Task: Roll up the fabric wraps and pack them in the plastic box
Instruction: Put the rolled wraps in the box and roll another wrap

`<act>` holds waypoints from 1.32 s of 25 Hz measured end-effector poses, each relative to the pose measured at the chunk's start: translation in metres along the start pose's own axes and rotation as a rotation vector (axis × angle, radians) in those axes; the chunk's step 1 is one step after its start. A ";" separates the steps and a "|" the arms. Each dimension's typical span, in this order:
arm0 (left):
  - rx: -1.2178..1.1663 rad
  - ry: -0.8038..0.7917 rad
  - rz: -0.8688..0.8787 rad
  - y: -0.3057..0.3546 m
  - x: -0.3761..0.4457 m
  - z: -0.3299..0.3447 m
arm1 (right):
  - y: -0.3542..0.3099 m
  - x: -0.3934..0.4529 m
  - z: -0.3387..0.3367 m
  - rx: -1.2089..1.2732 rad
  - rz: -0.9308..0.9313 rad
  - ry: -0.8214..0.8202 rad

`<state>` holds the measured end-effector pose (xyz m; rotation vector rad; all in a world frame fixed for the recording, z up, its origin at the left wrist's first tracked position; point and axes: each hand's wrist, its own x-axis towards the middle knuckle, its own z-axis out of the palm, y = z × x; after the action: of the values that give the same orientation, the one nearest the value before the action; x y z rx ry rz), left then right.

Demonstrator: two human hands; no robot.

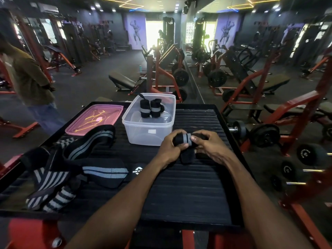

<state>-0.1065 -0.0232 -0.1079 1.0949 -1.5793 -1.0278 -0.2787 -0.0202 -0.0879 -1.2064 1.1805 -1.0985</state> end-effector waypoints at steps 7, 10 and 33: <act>-0.171 0.017 -0.231 -0.008 0.005 0.001 | -0.001 -0.005 -0.002 -0.030 -0.145 0.027; -0.217 0.069 -0.210 -0.005 0.004 0.004 | -0.003 -0.004 -0.001 0.041 -0.109 0.007; -0.088 -0.039 -0.081 0.024 -0.012 -0.024 | -0.035 -0.018 0.031 -0.021 -0.049 0.067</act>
<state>-0.0857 -0.0086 -0.0820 1.0919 -1.5165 -1.1680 -0.2491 -0.0015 -0.0520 -1.2280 1.2216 -1.1735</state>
